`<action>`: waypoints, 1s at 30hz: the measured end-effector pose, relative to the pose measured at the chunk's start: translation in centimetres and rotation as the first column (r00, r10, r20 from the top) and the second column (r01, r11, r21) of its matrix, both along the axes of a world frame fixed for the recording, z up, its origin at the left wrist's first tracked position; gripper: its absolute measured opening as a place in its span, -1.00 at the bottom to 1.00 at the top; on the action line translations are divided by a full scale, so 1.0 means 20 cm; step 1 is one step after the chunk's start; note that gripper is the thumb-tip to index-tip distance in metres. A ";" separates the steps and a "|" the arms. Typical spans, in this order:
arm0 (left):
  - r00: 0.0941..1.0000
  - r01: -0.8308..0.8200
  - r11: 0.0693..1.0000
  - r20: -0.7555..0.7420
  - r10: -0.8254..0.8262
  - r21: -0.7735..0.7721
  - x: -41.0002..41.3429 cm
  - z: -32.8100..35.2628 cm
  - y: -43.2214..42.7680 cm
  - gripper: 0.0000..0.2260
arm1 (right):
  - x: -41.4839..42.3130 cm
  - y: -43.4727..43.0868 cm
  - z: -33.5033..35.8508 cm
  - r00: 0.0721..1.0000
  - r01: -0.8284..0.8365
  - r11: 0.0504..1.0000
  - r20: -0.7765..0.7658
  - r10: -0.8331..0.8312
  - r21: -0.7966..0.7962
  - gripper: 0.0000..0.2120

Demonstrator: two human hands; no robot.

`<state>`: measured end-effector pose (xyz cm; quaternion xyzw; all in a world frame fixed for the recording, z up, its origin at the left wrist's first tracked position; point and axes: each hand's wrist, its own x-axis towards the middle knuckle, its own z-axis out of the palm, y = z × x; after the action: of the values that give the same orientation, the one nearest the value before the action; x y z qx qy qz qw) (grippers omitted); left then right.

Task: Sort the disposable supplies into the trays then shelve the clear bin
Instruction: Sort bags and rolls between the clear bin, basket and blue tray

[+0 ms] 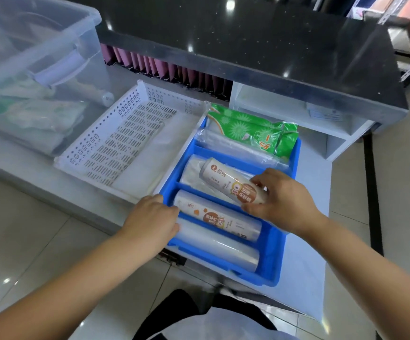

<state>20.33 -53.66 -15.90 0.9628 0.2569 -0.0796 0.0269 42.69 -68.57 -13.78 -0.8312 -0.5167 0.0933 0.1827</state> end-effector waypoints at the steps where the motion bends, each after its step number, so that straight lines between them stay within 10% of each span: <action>1: 1.000 -0.004 1.000 -0.021 0.004 0.003 0.01 0.00 0.00 -0.81 | -0.01 -0.01 -0.01 1.000 0.008 1.000 0.006 -0.008 0.000 -0.61; 7: 0.970 -0.029 0.988 0.234 0.064 -0.151 -0.01 -0.03 0.00 -0.94 | -0.06 -0.04 -0.01 0.996 0.088 0.996 0.027 -0.087 -0.033 -0.62; 12: 0.951 0.058 0.962 0.309 0.029 -0.268 -0.01 -0.03 0.00 -0.49 | -0.11 -0.05 -0.01 0.987 0.155 0.986 0.044 -0.153 -0.055 -0.59; 23: 0.805 0.461 0.886 0.440 -0.397 -0.043 -0.09 0.16 0.09 -0.52 | -0.21 -0.08 0.01 0.971 0.227 0.970 -0.057 -0.232 -0.086 -0.58; 30: 0.807 0.333 0.838 0.590 -0.015 -0.433 -0.30 0.28 0.52 -0.48 | -0.31 -0.05 0.01 0.983 0.178 0.976 -0.021 -0.182 -0.122 -0.56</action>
<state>14.36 -43.35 -10.25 0.9187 0.1130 0.1404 0.3513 36.57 -69.53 -13.56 -0.8825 -0.4298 0.1204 0.1483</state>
